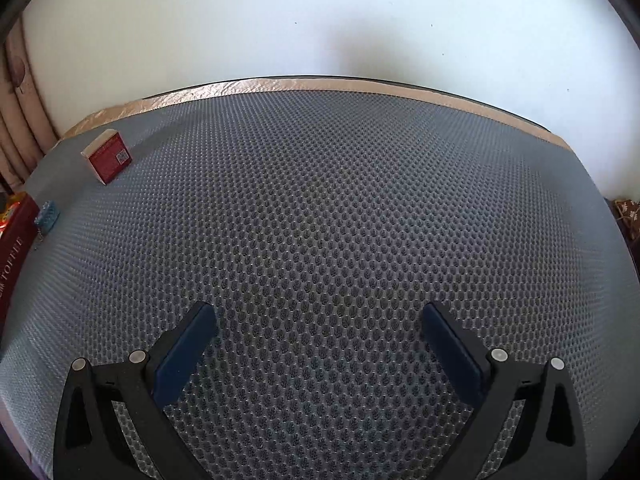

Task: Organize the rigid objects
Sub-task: 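Grasp the blue patterned keychain pouch with the left gripper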

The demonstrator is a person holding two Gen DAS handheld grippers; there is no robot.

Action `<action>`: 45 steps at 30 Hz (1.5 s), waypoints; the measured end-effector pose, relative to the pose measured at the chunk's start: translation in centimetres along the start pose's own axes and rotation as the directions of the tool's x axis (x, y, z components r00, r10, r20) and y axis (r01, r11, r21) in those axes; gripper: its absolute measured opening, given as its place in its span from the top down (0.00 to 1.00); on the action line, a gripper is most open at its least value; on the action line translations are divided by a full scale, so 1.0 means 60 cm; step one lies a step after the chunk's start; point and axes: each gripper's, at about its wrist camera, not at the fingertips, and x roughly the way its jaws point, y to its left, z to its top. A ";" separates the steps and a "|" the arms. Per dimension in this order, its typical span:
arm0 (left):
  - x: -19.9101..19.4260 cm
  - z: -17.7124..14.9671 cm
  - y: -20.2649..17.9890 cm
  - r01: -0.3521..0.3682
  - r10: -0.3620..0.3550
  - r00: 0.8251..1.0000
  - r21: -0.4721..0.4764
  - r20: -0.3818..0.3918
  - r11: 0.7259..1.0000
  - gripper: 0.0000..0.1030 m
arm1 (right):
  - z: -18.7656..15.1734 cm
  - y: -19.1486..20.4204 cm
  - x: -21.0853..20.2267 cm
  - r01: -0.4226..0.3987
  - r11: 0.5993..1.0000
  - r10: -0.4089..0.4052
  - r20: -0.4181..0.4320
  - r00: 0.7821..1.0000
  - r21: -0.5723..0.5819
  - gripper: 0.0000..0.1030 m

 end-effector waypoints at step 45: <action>0.144 0.060 0.037 0.019 -0.023 0.979 -0.024 -0.204 1.000 0.46 | -0.007 -0.008 -0.002 -0.030 1.000 0.030 0.001 1.000 0.003 0.00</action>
